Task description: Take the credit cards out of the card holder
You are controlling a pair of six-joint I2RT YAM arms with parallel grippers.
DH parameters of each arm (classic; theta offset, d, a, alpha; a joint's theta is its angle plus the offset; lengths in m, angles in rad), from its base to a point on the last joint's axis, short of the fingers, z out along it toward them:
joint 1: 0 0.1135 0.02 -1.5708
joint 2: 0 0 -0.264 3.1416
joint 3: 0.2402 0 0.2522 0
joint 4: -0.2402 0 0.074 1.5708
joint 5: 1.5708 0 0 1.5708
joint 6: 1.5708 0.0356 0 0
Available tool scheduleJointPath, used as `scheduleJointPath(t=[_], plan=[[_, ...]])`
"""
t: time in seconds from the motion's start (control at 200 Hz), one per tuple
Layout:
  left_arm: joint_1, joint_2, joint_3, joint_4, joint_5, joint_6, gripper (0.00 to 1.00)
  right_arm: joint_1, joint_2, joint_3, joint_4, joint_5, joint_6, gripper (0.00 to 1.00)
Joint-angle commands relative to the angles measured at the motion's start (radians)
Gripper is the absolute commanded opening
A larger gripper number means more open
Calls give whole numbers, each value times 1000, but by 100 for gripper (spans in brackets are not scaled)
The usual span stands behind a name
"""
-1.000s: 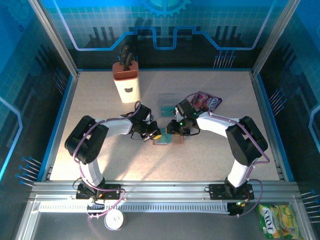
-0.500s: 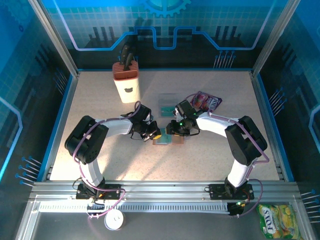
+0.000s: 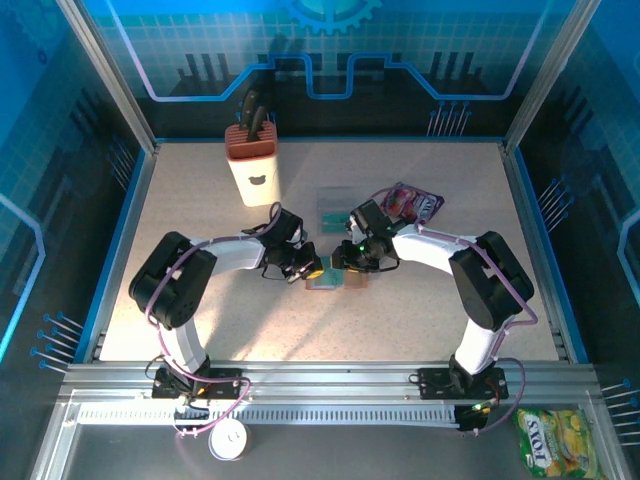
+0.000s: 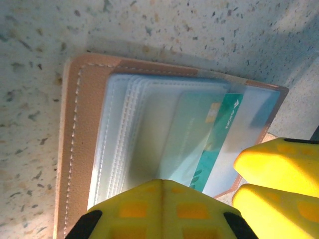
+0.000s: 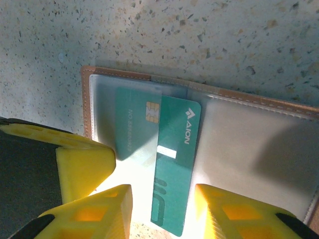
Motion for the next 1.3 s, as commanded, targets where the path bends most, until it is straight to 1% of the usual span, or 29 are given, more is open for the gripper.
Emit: scheduleJointPath(t=[0.0,0.23,0.59,0.72,1.071,1.291], plan=[[-6,-41,6,-56,-22,28,4,-14,13,-15,5,-18,12,39],[-11,-49,25,-79,-30,42,4,-17,12,-13,3,-17,12,39],[-17,10,16,-61,-22,39,4,-16,11,-16,4,-18,12,39],[-16,19,20,-80,-26,43,3,-18,21,-18,11,-27,14,39],[-16,26,25,-91,-26,45,3,-29,46,-43,63,-68,36,39],[-16,28,30,-95,-26,46,3,-53,52,-86,161,-145,87,38]])
